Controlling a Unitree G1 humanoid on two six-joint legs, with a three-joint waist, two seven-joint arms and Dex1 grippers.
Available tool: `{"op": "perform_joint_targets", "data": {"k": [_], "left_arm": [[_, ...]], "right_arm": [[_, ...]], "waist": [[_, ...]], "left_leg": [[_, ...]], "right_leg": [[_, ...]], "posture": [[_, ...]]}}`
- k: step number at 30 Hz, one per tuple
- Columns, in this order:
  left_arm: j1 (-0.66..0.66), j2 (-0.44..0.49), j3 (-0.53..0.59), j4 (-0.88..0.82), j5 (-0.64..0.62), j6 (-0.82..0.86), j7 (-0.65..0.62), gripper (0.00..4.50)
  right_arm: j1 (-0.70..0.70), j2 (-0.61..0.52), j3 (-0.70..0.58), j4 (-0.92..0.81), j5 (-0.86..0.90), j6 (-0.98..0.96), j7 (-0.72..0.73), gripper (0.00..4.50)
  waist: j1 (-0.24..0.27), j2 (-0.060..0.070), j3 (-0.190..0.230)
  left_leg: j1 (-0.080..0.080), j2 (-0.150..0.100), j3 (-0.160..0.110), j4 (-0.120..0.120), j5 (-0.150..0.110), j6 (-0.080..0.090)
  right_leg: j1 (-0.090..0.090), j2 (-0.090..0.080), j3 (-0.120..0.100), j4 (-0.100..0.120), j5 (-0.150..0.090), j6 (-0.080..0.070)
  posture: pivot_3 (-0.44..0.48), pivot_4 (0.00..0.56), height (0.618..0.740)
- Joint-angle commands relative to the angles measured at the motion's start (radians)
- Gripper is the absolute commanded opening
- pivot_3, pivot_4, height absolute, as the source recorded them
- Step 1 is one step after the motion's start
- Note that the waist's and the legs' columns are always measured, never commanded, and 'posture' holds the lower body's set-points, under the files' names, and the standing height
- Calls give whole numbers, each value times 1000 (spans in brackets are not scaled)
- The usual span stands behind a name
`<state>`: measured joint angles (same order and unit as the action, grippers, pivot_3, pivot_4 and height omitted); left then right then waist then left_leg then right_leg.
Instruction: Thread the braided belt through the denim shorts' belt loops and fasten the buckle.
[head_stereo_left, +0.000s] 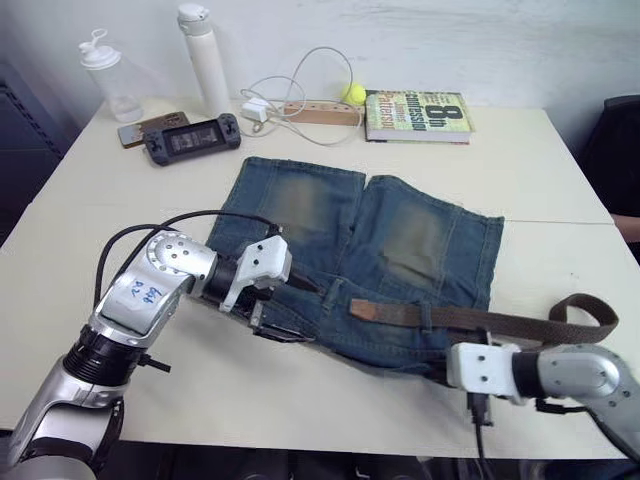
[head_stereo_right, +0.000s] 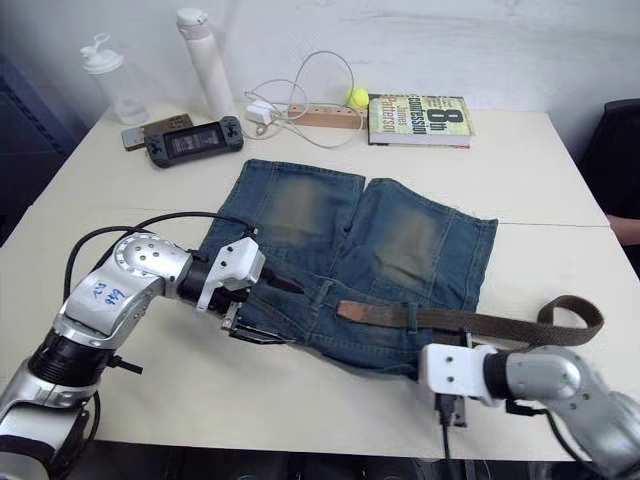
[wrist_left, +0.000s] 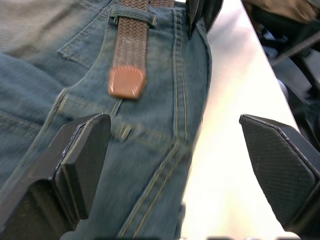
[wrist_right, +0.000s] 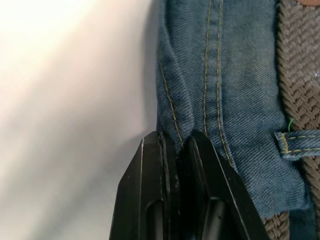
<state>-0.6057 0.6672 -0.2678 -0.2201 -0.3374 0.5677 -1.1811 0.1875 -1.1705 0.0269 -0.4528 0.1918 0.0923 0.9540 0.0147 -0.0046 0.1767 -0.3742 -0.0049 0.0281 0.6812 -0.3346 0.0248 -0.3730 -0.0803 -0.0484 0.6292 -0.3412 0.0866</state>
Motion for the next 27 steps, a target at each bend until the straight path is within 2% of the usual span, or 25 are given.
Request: {"op": "perform_joint_targets", "data": {"k": [1, 5, 9, 11, 16, 23, 25, 27], "left_arm": [[-56, -105, -66, 44, 107, -134, 100, 4500], [-124, -231, -158, 211, 263, -379, 176, 4500], [-224, -295, -282, 437, 507, -661, 291, 4500], [-239, -336, -285, 486, 507, -680, 293, 4500], [-246, -358, -291, 522, 506, -709, 222, 4500], [-236, -352, -255, 429, 411, -628, 89, 4500], [-239, -345, -255, 420, 419, -627, 82, 4500], [-254, -367, -257, 465, 456, -655, 127, 4500]], "right_arm": [[-14, -17, -75, 64, 29, -60, 87, 19], [-39, 10, -69, 54, 60, -23, 126, 19], [-42, 39, -67, 18, 64, 37, 116, 19], [-28, 48, -82, 4, 55, 54, 109, 19], [25, 60, -128, -21, 38, 88, 89, 19], [42, 74, -139, -32, 21, 115, 75, 19], [35, 78, -134, -32, 18, 119, 73, 19], [15, 87, -125, -27, 15, 125, 70, 19]], "waist": [[8, 0, 0], [12, -1, 0], [10, -1, 1], [8, -1, 1], [11, -1, 1], [11, -1, 1], [11, -1, 1], [11, -1, 1]], "left_leg": [[0, 0, 0, 1, 0, 0], [-1, 0, 1, 1, 0, 1], [-1, 0, 2, 2, 0, 1], [0, 0, 4, 2, 0, 1], [0, 0, 4, 2, 0, 1], [0, 0, 4, 2, 0, 1], [0, 0, 4, 2, 0, 1], [0, 0, 4, 2, 0, 1]], "right_leg": [[0, 0, 0, 0, 0, 0], [0, 1, -1, 1, 1, 1], [-1, 1, -1, 2, 1, 2], [-2, 2, 1, 4, 1, 2], [-2, 1, 1, 6, 1, 2], [-2, 1, 1, 6, 1, 2], [-2, 1, 1, 6, 1, 2], [-2, 1, 1, 6, 1, 2]], "posture": [[0, 150, 735], [0, 150, 735], [0, 150, 735], [0, 150, 735], [0, 150, 735], [0, 150, 735], [0, 150, 735], [0, 150, 735]]}}
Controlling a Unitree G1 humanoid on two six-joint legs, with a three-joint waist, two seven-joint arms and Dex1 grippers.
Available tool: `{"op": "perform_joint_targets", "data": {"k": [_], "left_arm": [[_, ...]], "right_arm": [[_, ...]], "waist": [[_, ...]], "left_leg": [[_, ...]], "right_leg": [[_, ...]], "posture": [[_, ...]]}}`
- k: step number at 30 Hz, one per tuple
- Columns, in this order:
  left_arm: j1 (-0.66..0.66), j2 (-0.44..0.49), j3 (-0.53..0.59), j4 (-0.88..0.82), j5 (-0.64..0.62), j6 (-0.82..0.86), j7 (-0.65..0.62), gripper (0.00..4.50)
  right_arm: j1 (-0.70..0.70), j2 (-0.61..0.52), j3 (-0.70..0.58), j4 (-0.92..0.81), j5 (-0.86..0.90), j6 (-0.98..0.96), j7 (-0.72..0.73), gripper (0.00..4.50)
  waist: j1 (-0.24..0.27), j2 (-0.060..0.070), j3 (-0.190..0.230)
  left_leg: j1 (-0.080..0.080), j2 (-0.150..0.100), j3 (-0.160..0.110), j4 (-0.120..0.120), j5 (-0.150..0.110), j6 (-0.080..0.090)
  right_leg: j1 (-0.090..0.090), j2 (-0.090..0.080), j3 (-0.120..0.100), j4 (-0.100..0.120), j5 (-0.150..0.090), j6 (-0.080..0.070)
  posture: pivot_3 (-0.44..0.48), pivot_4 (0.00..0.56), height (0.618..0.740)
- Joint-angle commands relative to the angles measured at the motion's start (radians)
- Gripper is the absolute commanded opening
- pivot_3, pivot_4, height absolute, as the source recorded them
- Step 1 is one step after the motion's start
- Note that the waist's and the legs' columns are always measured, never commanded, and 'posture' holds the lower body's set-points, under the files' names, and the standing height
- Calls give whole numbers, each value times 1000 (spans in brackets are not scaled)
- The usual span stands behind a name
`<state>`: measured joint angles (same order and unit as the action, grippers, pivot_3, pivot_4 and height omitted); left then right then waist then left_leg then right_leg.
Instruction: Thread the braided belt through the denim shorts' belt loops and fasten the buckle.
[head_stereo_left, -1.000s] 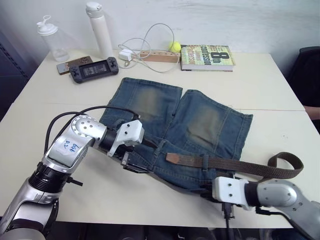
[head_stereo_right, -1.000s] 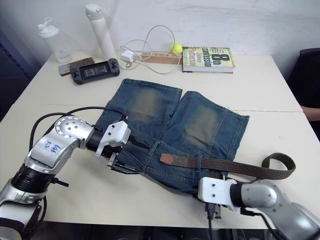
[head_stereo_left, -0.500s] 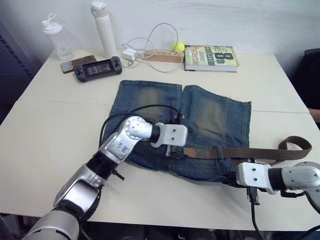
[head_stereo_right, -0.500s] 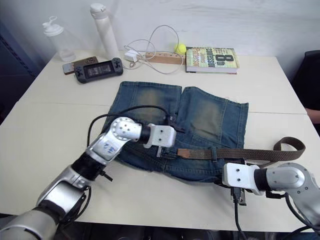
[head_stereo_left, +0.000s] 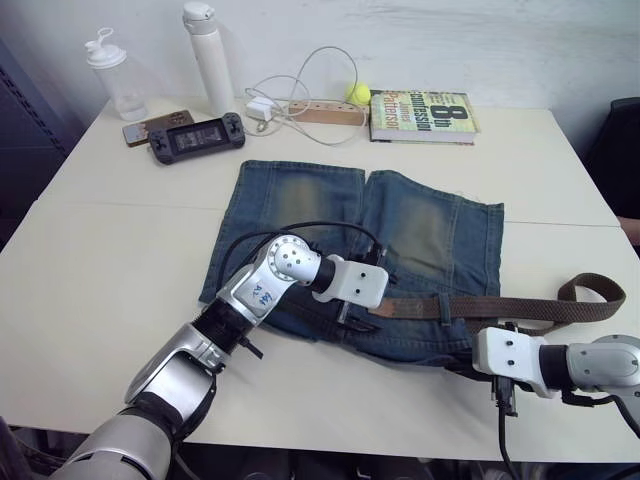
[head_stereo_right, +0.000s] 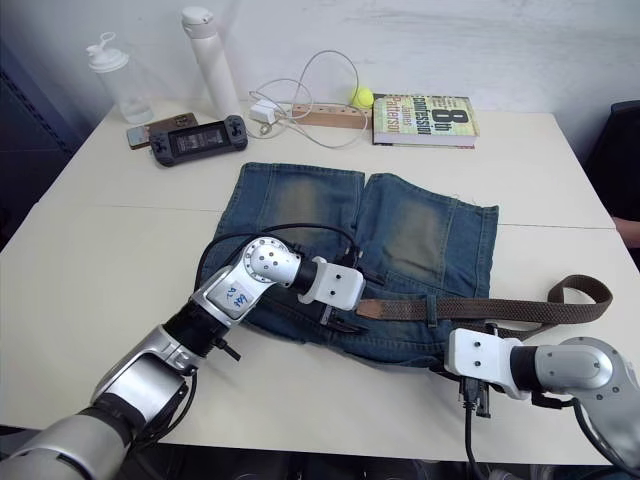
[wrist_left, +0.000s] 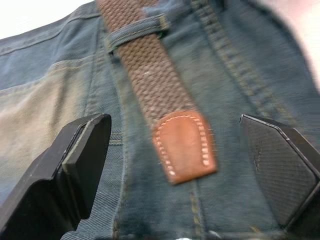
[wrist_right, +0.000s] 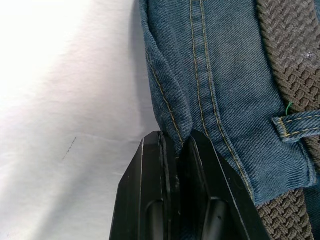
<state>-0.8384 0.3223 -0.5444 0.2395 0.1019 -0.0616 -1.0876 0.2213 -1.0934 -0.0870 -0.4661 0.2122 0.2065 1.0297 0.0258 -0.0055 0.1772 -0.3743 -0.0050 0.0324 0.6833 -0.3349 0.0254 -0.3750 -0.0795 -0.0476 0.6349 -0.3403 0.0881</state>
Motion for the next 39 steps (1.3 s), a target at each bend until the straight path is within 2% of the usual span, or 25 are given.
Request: {"op": "perform_joint_targets", "data": {"k": [1, 4, 10, 18, 21, 29, 33, 39], "left_arm": [[-28, -35, 20, 23, 28, -33, 53, 4500], [-63, -63, -7, 94, 100, -99, 107, 4500], [-88, -28, -44, 217, 226, -249, 168, 4500], [-88, -38, -25, 230, 206, -270, 149, 4500], [-79, -45, -19, 224, 184, -247, 127, 3754], [-66, -37, 24, 165, 139, -158, 77, 34], [-47, 4, 72, 48, 97, -54, 43, 34], [22, 113, 101, -128, 76, 59, -6, 34]], "right_arm": [[-27, 14, -8, -12, -6, 13, -7, 19], [-46, 19, -2, -3, -14, 14, -4, 19], [-54, 19, -22, 4, -19, 25, -5, 19], [-58, 30, -20, 5, -25, 32, -14, 19], [-62, 35, -20, 2, -27, 38, -16, 0], [-70, 38, -20, 8, -30, 43, -16, 0], [-67, 38, -22, 15, -33, 50, -18, 0], [-52, 31, -11, 23, -41, 64, -15, 0]], "waist": [[0, 0, 0], [0, 0, 0], [-2, 0, 0], [-2, 0, 0], [-2, 0, 0], [-2, 0, 0], [-5, 0, 0], [-6, 0, 0]], "left_leg": [[0, 0, 0, 0, 0, 0], [0, 0, 0, 1, 0, 0], [1, 0, 1, 1, 0, 0], [2, 0, 2, 1, 0, 0], [2, 0, 2, 1, 0, 0], [2, 0, 2, 1, 0, 0], [2, 0, 2, 1, 0, 0], [2, 0, 2, 1, 0, 0]], "right_leg": [[0, 0, 0, 0, 0, 0], [0, 0, 0, 1, 0, 0], [0, 0, 0, 1, 0, 0], [0, 0, 1, 3, 0, 0], [0, 0, 2, 3, 0, 0], [0, 0, 1, 3, 0, 0], [0, 0, 2, 3, 0, 0], [0, 0, 2, 3, 0, 0]], "posture": [[0, 150, 735], [0, 150, 735], [0, 150, 735], [0, 150, 735], [0, 150, 735], [0, 150, 735], [0, 150, 735], [0, 150, 735]]}}
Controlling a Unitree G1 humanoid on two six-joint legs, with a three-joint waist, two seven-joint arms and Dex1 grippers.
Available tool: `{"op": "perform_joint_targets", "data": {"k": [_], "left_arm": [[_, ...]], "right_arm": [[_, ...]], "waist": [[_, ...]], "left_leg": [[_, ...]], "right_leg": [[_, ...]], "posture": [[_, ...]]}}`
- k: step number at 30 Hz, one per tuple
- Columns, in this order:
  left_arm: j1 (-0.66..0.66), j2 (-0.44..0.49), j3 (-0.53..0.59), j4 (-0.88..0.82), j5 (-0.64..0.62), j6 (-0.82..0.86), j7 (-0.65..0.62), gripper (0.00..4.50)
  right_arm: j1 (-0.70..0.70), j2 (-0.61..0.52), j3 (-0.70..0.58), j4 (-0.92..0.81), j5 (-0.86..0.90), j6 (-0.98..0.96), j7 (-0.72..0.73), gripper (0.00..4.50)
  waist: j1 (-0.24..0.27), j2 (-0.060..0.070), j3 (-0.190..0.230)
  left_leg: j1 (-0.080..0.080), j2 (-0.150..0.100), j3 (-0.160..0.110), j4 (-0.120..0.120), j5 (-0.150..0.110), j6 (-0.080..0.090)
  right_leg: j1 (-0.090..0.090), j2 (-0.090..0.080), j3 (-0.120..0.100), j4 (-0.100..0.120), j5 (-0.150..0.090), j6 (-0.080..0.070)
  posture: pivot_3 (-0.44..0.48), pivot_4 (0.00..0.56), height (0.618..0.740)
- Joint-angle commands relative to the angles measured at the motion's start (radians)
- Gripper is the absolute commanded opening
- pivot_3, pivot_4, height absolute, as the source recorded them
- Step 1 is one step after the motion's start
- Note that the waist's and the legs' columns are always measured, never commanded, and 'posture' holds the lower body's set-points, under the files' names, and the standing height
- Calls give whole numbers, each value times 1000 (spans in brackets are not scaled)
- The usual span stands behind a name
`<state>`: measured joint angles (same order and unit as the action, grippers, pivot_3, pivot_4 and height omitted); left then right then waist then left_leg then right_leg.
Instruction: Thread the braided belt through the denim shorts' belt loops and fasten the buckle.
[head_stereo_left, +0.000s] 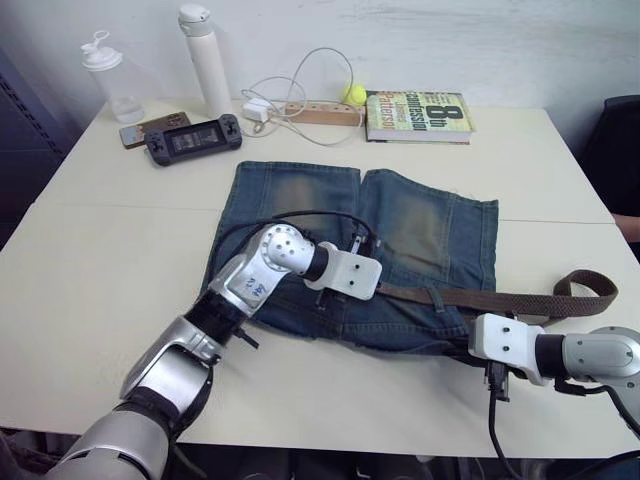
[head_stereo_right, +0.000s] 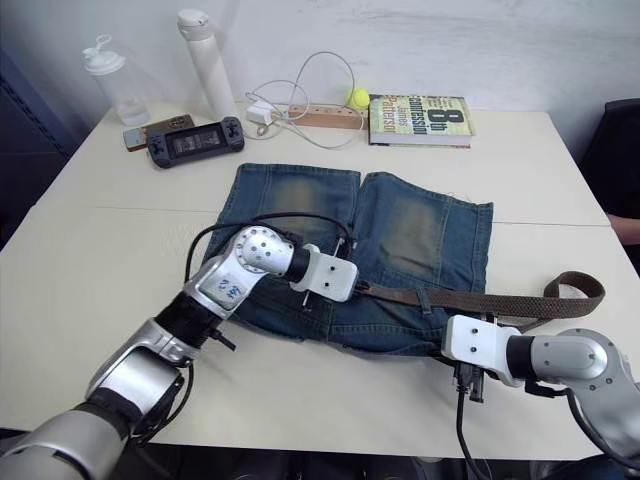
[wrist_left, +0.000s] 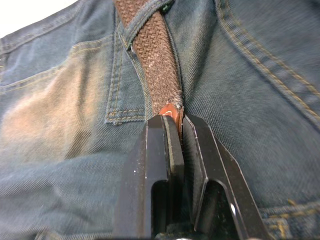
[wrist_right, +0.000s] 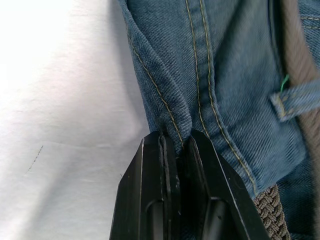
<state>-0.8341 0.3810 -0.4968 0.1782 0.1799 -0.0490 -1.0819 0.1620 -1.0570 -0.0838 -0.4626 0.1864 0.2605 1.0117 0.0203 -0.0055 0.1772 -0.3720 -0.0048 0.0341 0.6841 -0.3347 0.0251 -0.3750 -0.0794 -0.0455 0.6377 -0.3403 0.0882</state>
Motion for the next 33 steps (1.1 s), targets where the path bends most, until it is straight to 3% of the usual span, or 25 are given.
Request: {"op": "perform_joint_targets", "data": {"k": [1, 9, 18, 21, 22, 25, 29, 33], "left_arm": [[29, 63, 57, -81, -9, 63, -10, 34], [-3, 85, 65, -45, 16, 57, 66, 34], [3, 101, 71, -43, -30, 82, 40, 34], [9, 85, 77, -68, -81, 137, 18, 1131], [11, 74, 98, -93, -128, 200, 3, 1706], [3, 50, 201, -179, -297, 463, -30, 2729], [-2, 102, 305, -249, -428, 654, -61, 4421], [25, 153, 356, -319, -531, 776, -80, 4470]], "right_arm": [[3, -6, -12, 24, -18, 9, 3, 0], [-29, -7, 10, 39, -23, 12, 4, 0], [-32, -7, 15, 44, -27, 10, -2, 0], [-36, -6, 17, 45, -27, 10, -3, 0], [-36, -5, 14, 46, -26, 10, -3, 0], [-26, -10, -11, 69, -24, -7, 1, 0], [-7, -37, -76, 151, -37, -92, 26, 0], [-9, -76, -114, 283, -61, -236, 64, 0]], "waist": [[0, 0, 0], [0, 0, 0], [0, 0, 0], [0, 0, 0], [1, 0, 0], [3, 0, 0], [2, 0, 0], [2, 0, 0]], "left_leg": [[0, 0, 0, 0, 0, 0], [0, 0, 0, 0, 0, 0], [0, 0, 0, 0, 0, 0], [0, 0, 0, 0, 0, 0], [0, 0, 0, 0, 0, 0], [0, 0, 0, 0, 0, 0], [-1, 0, -1, 0, 0, 0], [-1, 0, -1, 0, 0, 0]], "right_leg": [[0, 0, 0, 0, 0, 0], [0, 0, 0, 0, 0, 0], [0, 0, 0, 0, 0, 0], [0, 0, 0, 0, 0, 0], [0, 0, 0, 0, 0, 0], [0, 0, 0, 0, 0, 0], [0, 0, 0, 0, 0, 0], [0, 0, -1, 0, 0, 0]], "posture": [[0, 150, 735], [0, 150, 735], [0, 150, 735], [0, 150, 735], [0, 150, 735], [0, 150, 735], [0, 150, 735], [0, 150, 735]]}}
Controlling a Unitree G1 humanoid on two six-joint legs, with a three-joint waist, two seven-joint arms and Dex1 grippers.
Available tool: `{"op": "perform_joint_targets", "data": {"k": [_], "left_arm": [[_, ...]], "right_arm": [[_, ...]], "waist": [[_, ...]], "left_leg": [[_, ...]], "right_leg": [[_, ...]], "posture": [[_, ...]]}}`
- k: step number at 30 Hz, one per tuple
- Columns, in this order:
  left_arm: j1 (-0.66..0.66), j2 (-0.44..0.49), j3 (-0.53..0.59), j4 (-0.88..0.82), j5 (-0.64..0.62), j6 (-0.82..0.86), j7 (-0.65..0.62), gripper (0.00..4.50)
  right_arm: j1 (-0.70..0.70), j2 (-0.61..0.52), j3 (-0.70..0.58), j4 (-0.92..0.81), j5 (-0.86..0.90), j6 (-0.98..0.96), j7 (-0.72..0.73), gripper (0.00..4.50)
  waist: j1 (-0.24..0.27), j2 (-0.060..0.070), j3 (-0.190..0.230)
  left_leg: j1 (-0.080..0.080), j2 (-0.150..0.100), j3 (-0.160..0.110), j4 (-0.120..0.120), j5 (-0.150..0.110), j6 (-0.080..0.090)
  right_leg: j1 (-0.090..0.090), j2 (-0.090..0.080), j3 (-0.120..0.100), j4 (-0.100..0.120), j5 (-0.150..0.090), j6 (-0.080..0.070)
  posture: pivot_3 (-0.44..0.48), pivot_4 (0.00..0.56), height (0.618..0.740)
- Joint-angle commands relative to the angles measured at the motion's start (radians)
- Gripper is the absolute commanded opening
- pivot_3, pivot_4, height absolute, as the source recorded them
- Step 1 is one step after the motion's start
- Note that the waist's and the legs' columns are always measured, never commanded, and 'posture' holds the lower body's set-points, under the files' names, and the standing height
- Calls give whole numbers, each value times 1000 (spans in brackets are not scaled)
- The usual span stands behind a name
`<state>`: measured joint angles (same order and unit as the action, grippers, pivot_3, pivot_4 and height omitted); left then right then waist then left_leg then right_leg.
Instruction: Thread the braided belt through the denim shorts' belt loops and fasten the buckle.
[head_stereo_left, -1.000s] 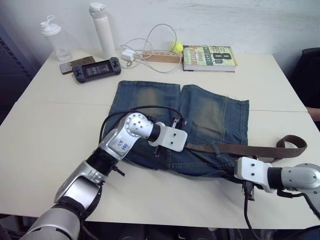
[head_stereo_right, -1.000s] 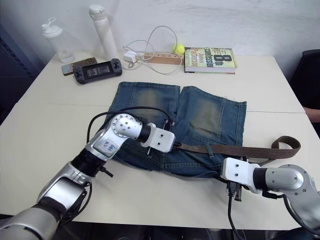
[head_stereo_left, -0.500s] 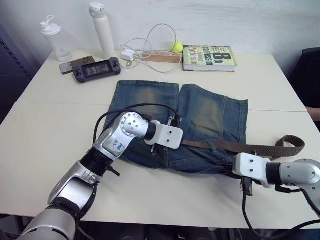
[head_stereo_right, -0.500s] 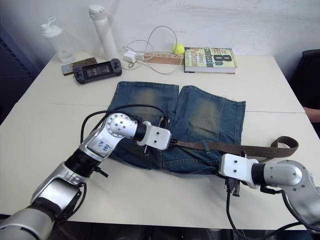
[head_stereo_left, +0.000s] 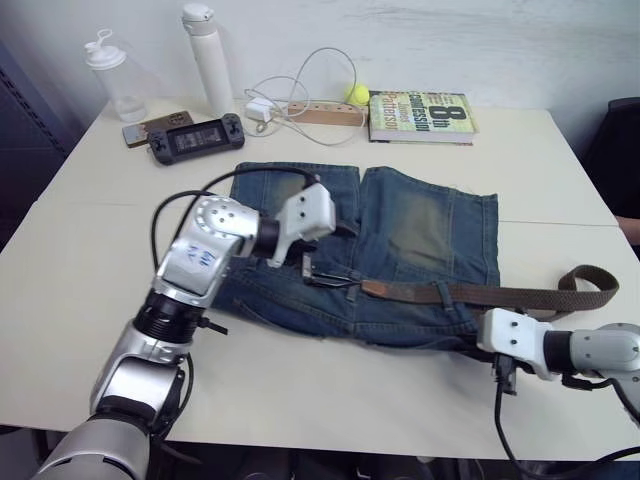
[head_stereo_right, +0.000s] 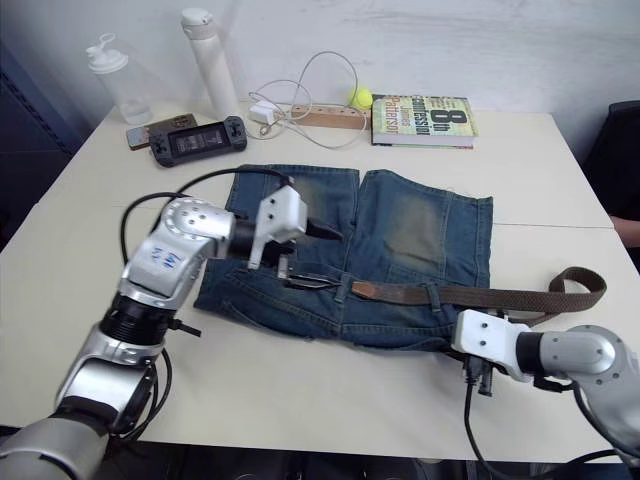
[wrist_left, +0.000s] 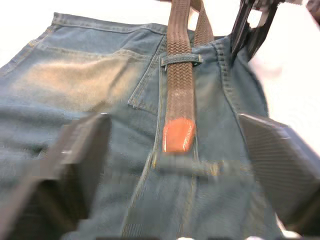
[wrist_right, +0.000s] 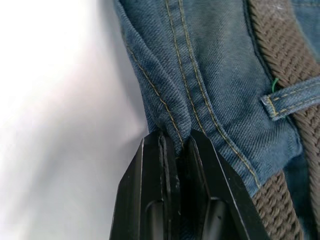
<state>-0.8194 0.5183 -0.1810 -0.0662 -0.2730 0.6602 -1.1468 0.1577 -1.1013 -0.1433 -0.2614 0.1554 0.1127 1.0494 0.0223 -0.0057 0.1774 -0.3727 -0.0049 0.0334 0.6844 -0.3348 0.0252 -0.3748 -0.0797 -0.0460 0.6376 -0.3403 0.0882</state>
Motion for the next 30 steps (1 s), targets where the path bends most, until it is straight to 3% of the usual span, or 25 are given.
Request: {"op": "perform_joint_targets", "data": {"k": [1, 9, 13, 14, 15, 18, 22, 26, 30], "left_arm": [[25, 26, 42, -100, -97, 87, -19, 4470], [82, 23, -4, -192, -139, 165, 55, 4470], [76, 29, -3, -153, -119, 163, 110, 4470], [81, 34, -4, -154, -121, 161, 111, 4500], [87, 37, -6, -160, -127, 162, 111, 4500], [107, 42, -9, -191, -154, 166, 103, 4500], [120, 39, 6, -218, -195, 156, 88, 4500], [98, 13, 32, -191, -199, 141, 135, 4500], [93, 2, 53, -195, -214, 137, 155, 4500]], "right_arm": [[-20, -43, -58, 136, -36, -145, 40, 0], [-279, -59, 29, 534, -165, -574, 19, 0], [-297, -67, 42, 574, -125, -611, 80, 0], [-294, -70, 35, 564, -114, -615, 84, 998], [-291, -76, 25, 554, -104, -616, 90, 1126], [-283, -117, -30, 523, -64, -588, 112, 2429], [-314, -146, -133, 414, 63, -379, 110, 4283], [-295, -99, -195, 201, 275, 78, 26, 4401], [-268, 19, -288, 13, 611, 607, -202, 4401]], "waist": [[0, 0, 0], [-6, 0, 0], [-9, 0, 0], [-9, 0, 0], [-10, 0, 0], [-11, 2, 0], [-18, 3, 0], [-22, 3, 0], [-17, 3, 0]], "left_leg": [[0, 0, 0, 0, 0, 0], [1, 0, 1, 0, 0, 0], [1, 0, 1, 0, 1, -1], [1, 0, 1, 0, 1, -1], [1, 0, 1, 0, 1, -1], [1, 0, 1, 0, 1, -1], [1, 1, 1, 0, 1, -1], [1, 1, 0, 0, 1, -2], [0, 1, -2, 0, 1, -2]], "right_leg": [[0, 0, 0, 0, 0, 0], [0, 0, 0, 0, 0, 0], [0, 1, 0, 0, 0, 0], [0, 1, 0, 0, 0, 0], [0, 1, 0, 0, 0, 0], [0, 0, 1, 0, 0, 0], [0, 0, 1, 1, 0, 0], [0, 0, 1, 2, 0, 0], [1, 0, 0, 1, 0, 0]], "posture": [[0, 150, 735], [0, 150, 735], [0, 150, 735], [0, 150, 735], [0, 150, 735], [0, 150, 735], [0, 150, 735], [0, 150, 735], [0, 150, 735]]}}
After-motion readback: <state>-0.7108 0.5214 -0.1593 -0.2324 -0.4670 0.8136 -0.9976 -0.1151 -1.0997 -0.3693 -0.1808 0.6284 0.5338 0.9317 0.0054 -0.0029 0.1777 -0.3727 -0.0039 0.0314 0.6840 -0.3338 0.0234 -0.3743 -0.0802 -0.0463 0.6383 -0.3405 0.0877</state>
